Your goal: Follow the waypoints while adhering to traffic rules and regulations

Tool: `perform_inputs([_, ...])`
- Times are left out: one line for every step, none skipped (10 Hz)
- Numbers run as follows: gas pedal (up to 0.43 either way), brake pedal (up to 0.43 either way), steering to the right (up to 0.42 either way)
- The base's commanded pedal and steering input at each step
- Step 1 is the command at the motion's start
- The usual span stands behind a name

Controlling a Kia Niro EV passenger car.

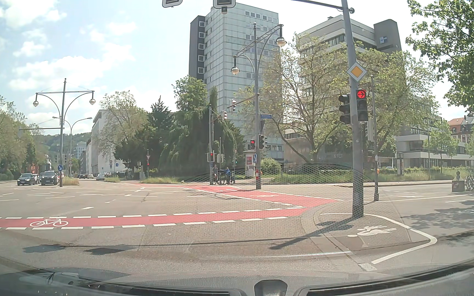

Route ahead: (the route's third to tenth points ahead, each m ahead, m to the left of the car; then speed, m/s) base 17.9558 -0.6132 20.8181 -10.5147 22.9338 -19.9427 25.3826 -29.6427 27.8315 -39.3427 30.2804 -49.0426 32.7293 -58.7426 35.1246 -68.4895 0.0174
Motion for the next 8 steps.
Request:
perform_inputs([0.0, 0.238, -0.041])
perform_inputs([0.0, 0.238, -0.041])
perform_inputs([0.0, 0.244, -0.042])
perform_inputs([0.0, 0.244, -0.041])
perform_inputs([0.0, 0.244, -0.041])
perform_inputs([0.0, 0.244, -0.042])
perform_inputs([0.0, 0.244, -0.041])
perform_inputs([0.0, 0.244, -0.041])
